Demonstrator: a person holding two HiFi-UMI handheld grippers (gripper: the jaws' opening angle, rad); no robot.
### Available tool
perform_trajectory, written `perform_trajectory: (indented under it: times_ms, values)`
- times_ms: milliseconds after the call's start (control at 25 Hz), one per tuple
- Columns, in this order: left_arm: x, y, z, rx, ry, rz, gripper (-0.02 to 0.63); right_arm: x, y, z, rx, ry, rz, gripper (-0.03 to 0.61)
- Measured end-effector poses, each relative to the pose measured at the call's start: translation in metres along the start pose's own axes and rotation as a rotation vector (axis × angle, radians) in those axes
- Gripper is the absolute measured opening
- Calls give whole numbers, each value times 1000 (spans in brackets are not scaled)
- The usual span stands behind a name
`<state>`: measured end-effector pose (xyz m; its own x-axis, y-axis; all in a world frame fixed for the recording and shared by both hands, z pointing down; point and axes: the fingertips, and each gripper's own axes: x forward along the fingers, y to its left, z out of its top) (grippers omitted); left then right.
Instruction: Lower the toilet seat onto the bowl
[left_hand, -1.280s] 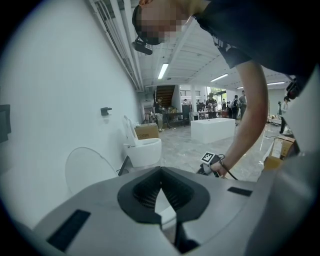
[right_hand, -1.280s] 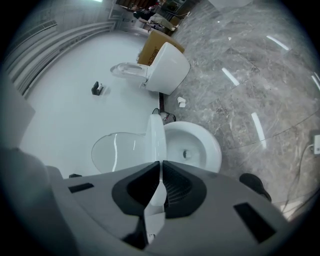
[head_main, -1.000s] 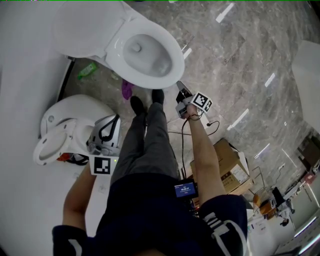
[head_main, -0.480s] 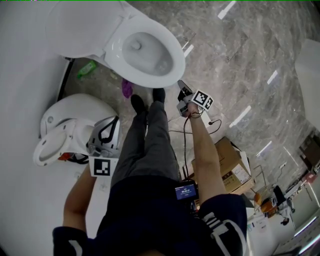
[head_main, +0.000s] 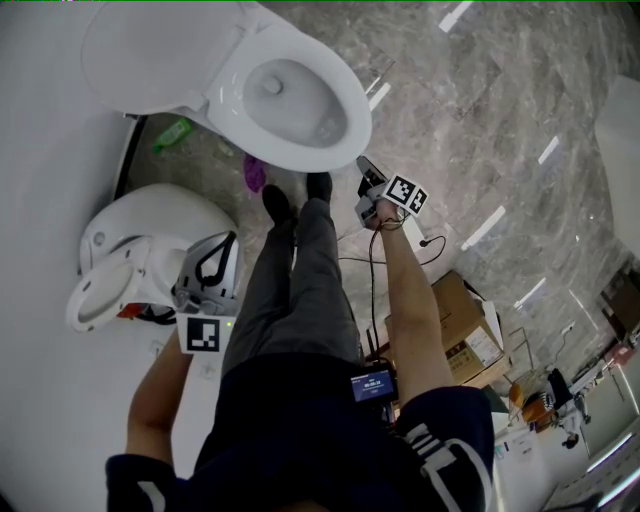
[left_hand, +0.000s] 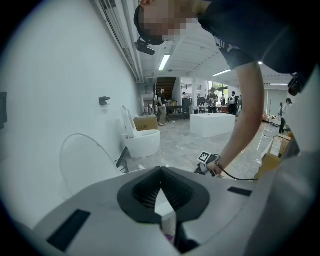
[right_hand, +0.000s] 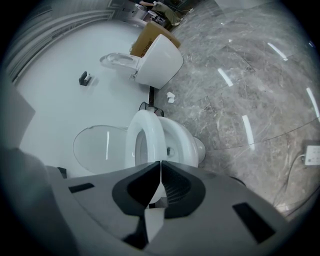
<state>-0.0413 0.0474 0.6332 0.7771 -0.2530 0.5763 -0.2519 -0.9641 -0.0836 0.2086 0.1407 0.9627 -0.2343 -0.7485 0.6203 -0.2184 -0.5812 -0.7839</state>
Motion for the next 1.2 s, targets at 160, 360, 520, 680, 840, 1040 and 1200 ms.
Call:
perform_trajectory:
  times_ms: [160,360,520,680,840,1040,1200]
  values:
    - [3,-1,-3,1,5,-4,25,5,-8,1,-9,3,-21,25]
    - [5,0,-8,-15,14,2,25,10,-16,-1,-8,7,-43,21]
    - [8,-2,-10,-9,18,-5,25,13,-21,0,-17,11,-62,21]
    - [12,-4,-9,-18,10,-4,25,17,-28,0,-17,13,-83,20]
    - [13,-5,-10,-14,9,-11,25,20,-31,1,-21,8,-99,20]
    - [14,-6,-14,-6,19,-20,25,25,-38,0,-14,8,-115,20]
    - [16,-5,-18,-8,21,-20,25,29,-42,1,-19,16,-121,20]
